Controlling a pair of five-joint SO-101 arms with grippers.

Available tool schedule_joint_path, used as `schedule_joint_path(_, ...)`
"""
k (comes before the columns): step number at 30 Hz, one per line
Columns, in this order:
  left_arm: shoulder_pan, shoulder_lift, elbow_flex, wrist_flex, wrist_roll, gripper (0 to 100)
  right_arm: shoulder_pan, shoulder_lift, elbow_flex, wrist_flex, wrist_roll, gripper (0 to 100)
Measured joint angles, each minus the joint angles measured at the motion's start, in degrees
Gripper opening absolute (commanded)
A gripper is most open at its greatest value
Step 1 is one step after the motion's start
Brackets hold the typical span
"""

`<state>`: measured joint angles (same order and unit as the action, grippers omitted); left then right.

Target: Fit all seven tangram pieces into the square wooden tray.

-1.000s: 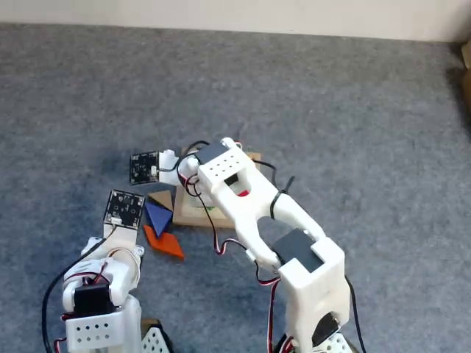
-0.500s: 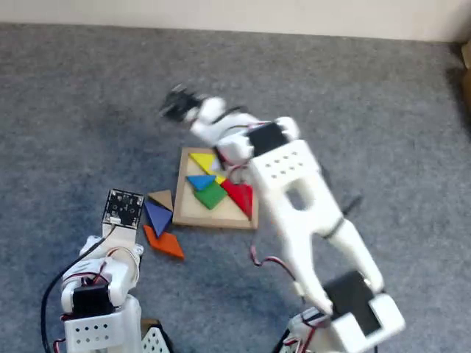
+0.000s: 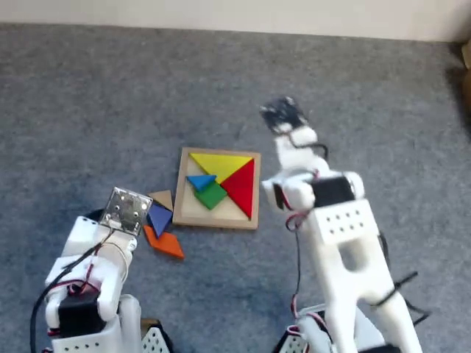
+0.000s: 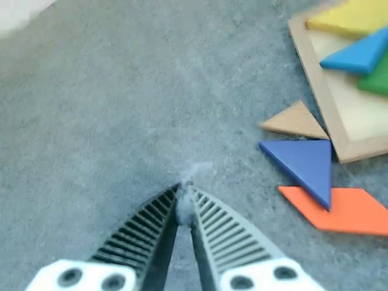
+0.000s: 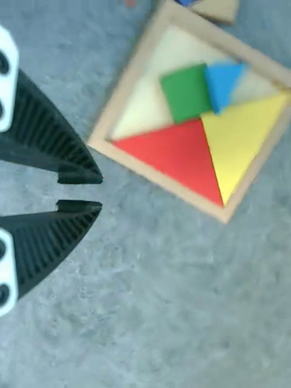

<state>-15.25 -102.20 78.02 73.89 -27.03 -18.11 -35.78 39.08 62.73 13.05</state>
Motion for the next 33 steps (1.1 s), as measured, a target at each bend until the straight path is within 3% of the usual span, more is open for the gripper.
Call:
schedule_joint_path(6, 2.64, 14.95, -9.85, 0.09, 0.0, 2, 5.71, -8.53, 17.93, -18.2, -7.12, 5.6)
schedule_joint_path(12, 7.74, 32.97, -17.49, -1.85, 0.44, 16, 6.77, -10.81, 24.88, -26.99, -8.35, 5.6)
schedule_joint_path(19, 9.58, 47.21, -18.81, -12.84, 4.48, 18, 6.95, -10.81, 24.97, -29.36, -8.35, 5.6)
schedule_joint_path(27, 10.02, 65.67, -26.55, -14.15, 5.98, 18, 8.26, -10.81, 25.05, -29.54, -8.35, 5.6)
schedule_joint_path(33, 10.02, 81.32, -35.87, -14.15, 17.49, 18, 8.26, -10.81, 25.05, -29.54, -8.35, 5.6)
